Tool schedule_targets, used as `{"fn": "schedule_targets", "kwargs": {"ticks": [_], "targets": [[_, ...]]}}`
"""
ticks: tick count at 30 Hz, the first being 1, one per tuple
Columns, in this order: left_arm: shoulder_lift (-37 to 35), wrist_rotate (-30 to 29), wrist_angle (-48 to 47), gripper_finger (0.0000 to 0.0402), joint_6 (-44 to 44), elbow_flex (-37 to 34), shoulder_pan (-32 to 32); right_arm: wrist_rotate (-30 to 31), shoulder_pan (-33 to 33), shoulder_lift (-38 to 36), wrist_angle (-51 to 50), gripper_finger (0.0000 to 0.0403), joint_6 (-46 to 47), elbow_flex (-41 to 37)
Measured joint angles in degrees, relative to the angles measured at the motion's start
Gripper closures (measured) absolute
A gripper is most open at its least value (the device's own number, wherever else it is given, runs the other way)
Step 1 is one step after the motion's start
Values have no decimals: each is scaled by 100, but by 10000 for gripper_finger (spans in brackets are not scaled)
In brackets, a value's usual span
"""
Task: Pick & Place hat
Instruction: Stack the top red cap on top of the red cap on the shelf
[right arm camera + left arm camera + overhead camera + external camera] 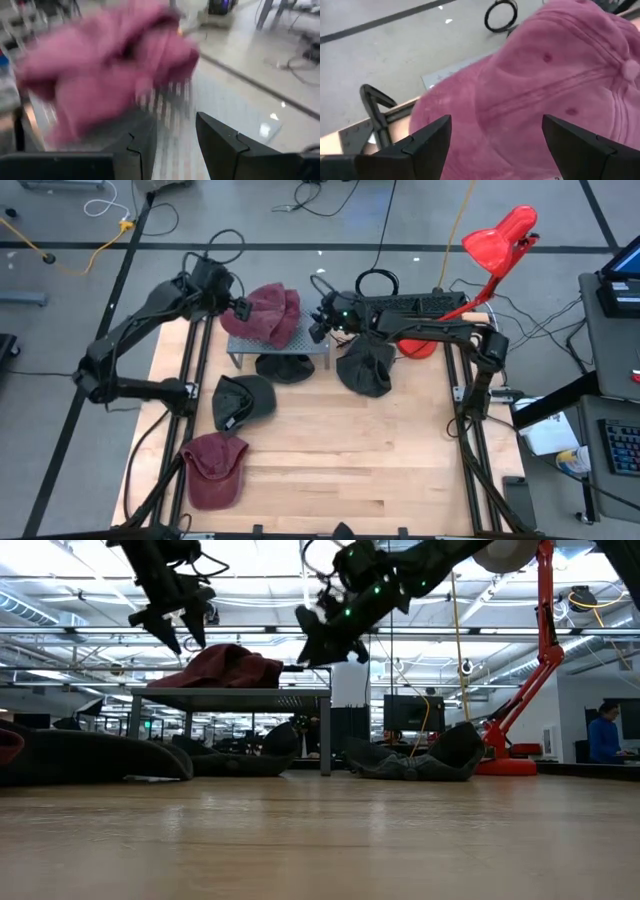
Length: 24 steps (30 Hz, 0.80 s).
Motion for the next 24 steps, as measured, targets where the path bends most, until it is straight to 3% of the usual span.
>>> {"fn": "schedule_targets", "kwargs": {"ticks": [14, 24], "targets": [[-180, 536, 1210, 98, -7, -908, 311, -39, -14, 519, 817, 273, -478, 12], [-183, 578, 1443, 99, -251, -938, 244, -189, 62, 974, 745, 273, -634, 835]]}}
